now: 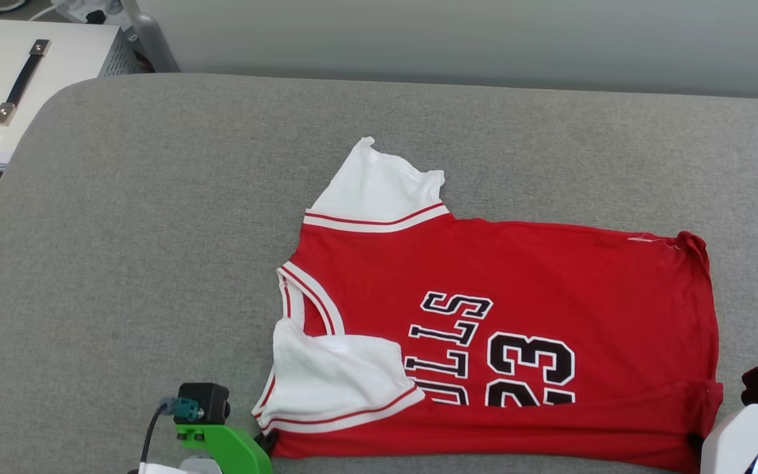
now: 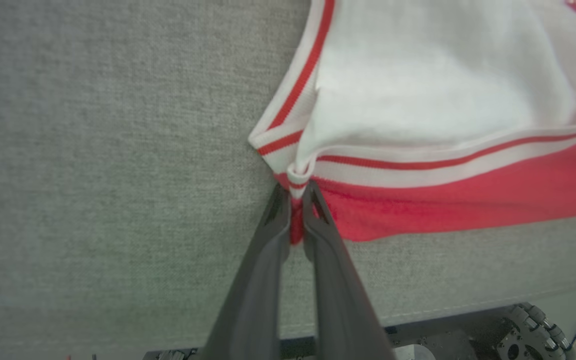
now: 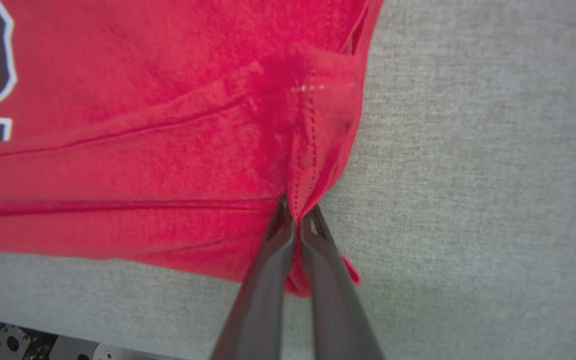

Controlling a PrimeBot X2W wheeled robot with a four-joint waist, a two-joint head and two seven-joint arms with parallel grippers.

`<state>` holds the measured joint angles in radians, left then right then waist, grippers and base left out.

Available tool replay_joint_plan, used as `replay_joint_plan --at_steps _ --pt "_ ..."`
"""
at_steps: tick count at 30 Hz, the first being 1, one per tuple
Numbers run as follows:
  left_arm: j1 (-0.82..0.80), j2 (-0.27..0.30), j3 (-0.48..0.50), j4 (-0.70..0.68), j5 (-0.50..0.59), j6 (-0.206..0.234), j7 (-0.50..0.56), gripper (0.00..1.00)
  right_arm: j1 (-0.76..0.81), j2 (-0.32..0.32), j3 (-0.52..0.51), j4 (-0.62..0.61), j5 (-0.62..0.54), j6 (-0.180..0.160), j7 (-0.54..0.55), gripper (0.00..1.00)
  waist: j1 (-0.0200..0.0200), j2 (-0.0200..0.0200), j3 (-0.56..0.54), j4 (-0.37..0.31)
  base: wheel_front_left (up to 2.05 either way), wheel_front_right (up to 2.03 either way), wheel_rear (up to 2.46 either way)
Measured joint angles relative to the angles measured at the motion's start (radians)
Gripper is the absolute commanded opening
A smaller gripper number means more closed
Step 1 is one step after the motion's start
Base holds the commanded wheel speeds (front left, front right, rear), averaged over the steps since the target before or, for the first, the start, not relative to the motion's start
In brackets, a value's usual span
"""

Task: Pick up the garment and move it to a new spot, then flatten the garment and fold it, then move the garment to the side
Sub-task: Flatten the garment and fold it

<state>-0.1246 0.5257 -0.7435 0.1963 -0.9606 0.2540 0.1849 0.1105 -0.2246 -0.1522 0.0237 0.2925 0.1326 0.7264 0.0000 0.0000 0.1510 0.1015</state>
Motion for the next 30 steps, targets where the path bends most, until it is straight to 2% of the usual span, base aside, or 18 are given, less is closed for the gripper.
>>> replay_joint_plan --at_steps 2,3,4,5,6,9,14,21,26,30 --pt "0.0 -0.006 -0.001 0.015 -0.001 -0.006 -0.001 0.0 -0.006 -0.001 0.005 0.016 0.003 0.0 -0.006 0.0 0.0 0.0 -0.009 0.0 0.0 0.0 0.0" --pt "0.0 -0.007 -0.003 0.019 -0.001 -0.008 -0.001 0.0 -0.008 -0.002 0.008 0.022 0.005 0.0 -0.013 0.04 0.0 0.0 -0.013 -0.001 0.0 0.0 0.0" --pt "0.0 -0.009 -0.003 0.023 -0.001 -0.008 -0.001 0.0 -0.01 -0.003 0.012 0.028 0.011 0.0 -0.023 1.0 0.0 0.0 -0.019 -0.001 0.0 0.0 0.0" --pt "-0.001 -0.01 -0.002 0.024 -0.001 -0.008 -0.008 0.45 -0.011 -0.001 0.01 0.035 0.022 0.0 -0.03 1.0 0.0 0.0 -0.025 -0.001 0.0 0.0 0.0" --pt "-0.001 -0.013 -0.002 0.025 0.0 -0.007 -0.013 1.0 -0.012 -0.001 0.015 0.036 0.037 0.0 -0.041 1.0 0.0 0.0 -0.032 -0.002 0.0 0.0 0.0" --pt "-0.001 -0.028 0.005 0.021 -0.002 -0.007 -0.041 1.0 -0.019 -0.007 0.041 0.033 0.057 0.0 -0.088 1.0 0.0 0.0 -0.052 -0.003 0.0 0.0 0.0" --pt "-0.002 -0.02 0.017 0.002 0.018 0.001 -0.097 1.0 -0.034 -0.034 0.057 0.001 0.066 -0.001 -0.172 1.0 0.0 0.0 -0.084 -0.009 0.0 0.0 0.0" --pt "-0.048 -0.021 0.058 -0.085 0.098 0.001 -0.269 1.0 -0.056 -0.051 0.087 -0.098 0.086 -0.001 -0.344 1.0 0.0 0.0 -0.126 -0.021 0.0 0.0 0.0" --pt "-0.05 -0.038 0.065 -0.099 0.148 -0.013 -0.39 1.0 -0.056 -0.028 0.095 -0.138 0.1 -0.001 -0.488 1.0 0.0 0.0 -0.135 -0.034 0.0 0.0 0.0" --pt "-0.049 -0.08 0.093 -0.087 0.215 -0.013 -0.436 1.0 -0.052 0.006 0.099 -0.146 0.099 -0.001 -0.601 1.0 0.0 0.0 -0.127 -0.041 0.0 0.0 0.0"
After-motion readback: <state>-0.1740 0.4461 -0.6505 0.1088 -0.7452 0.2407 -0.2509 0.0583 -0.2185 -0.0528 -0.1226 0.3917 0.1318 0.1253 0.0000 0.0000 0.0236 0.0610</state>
